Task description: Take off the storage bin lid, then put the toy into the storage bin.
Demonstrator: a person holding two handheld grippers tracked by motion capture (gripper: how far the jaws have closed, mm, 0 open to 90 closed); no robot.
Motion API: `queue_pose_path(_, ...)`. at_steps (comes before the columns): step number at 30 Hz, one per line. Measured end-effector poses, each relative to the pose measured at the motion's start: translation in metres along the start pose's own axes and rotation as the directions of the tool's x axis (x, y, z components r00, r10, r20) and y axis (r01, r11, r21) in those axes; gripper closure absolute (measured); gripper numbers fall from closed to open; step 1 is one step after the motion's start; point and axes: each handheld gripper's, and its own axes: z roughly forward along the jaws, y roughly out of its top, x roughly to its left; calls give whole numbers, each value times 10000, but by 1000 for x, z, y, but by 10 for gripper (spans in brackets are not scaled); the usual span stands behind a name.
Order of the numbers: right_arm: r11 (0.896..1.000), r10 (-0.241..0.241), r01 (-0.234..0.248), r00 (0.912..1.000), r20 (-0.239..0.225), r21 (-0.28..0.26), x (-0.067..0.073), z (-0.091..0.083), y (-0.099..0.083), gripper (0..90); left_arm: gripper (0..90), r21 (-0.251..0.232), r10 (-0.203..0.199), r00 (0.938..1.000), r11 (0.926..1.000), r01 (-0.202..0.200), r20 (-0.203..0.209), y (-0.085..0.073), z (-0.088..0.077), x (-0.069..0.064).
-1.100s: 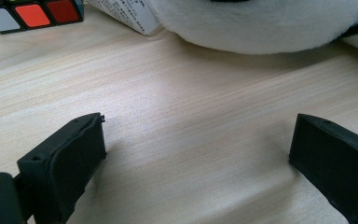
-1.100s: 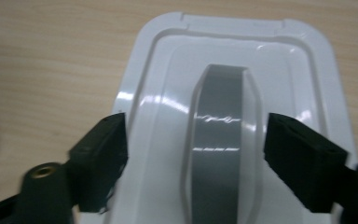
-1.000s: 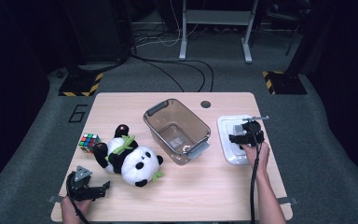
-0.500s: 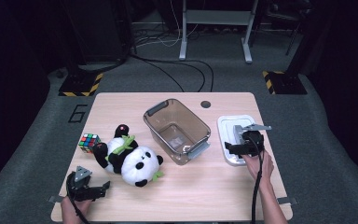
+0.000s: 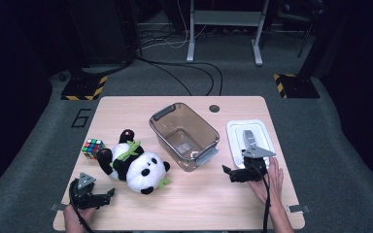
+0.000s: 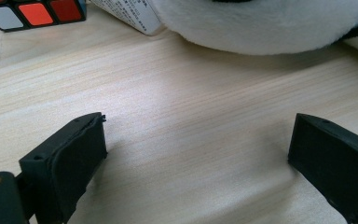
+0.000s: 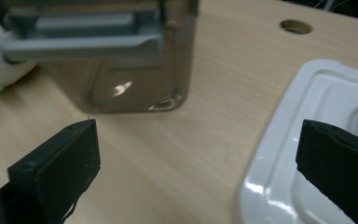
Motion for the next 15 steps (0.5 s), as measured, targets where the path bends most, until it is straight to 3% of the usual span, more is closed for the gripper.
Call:
queue_pose_path(4,9994,17,9,9973,-738,357,16,7,-12,0,40,77,9,10000,10000,-9,8,0,-1,0)
queue_pose_path(7,9974,-256,324,9942,-1046,643,28,12,-19,0,40,40,-2,10000,10000,2,16,0,0,0)
queue_pose_path(12,9924,-319,522,9836,-1774,1112,40,20,-27,0,40,1,-10,10000,10000,10,-5,0,0,0)
queue_pose_path(15,9826,-1026,1263,9802,-1695,1359,51,26,-30,0,40,-25,-36,10000,10000,36,-23,0,0,0)
